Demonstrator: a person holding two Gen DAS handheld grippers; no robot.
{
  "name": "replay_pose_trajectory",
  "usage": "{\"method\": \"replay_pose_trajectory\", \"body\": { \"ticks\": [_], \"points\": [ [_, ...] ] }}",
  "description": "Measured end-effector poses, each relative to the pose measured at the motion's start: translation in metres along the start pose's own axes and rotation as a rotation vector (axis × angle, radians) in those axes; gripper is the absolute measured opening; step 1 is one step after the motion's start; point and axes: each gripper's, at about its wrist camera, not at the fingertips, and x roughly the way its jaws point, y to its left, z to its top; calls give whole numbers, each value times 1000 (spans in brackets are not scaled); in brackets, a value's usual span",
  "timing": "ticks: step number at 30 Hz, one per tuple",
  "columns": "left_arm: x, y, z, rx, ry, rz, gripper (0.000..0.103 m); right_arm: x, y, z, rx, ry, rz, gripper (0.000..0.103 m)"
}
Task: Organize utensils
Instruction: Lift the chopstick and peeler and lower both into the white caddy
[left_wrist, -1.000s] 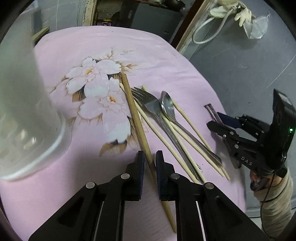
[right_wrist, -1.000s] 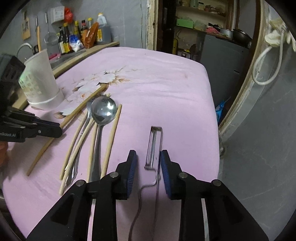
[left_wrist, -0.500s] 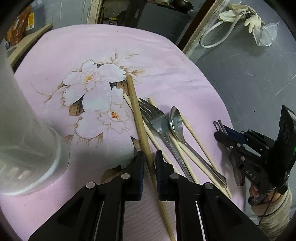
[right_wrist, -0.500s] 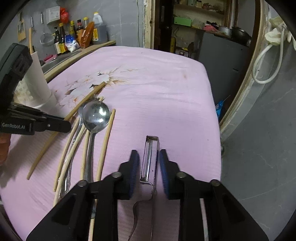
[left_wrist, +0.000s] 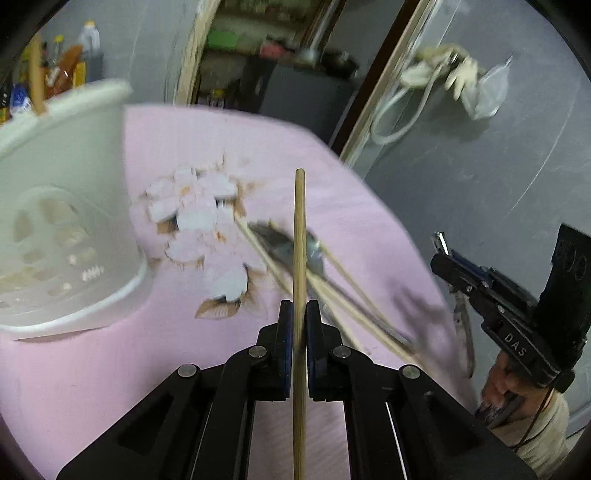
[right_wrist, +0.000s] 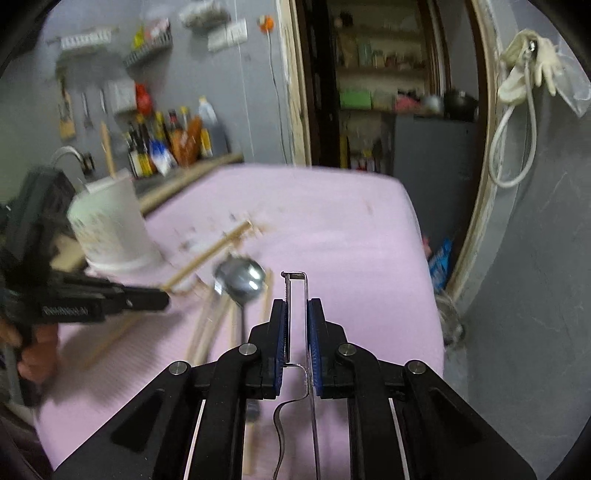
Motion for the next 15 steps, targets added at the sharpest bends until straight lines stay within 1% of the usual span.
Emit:
{"method": "replay_pose_trajectory", "body": {
  "ticks": [3,5,7,8,13,15],
  "points": [
    [-26,-9,0,35,-155,9,4,-19,13,5,-3,-132,22,10],
    [-42,-10,0,40,-241,13,4,-29,24,12,-11,-217,33,10],
    [-51,-11,4,42,-310,21,4,-37,34,20,-17,-290,48,10],
    [-60,-11,5,46,-361,33,4,-41,40,25,-22,-332,58,10],
    [-93,-7,13,61,-546,94,4,-51,69,48,-50,-485,92,10],
    [-106,-2,15,65,-602,128,4,-52,80,58,-56,-537,114,10]
  ]
}}
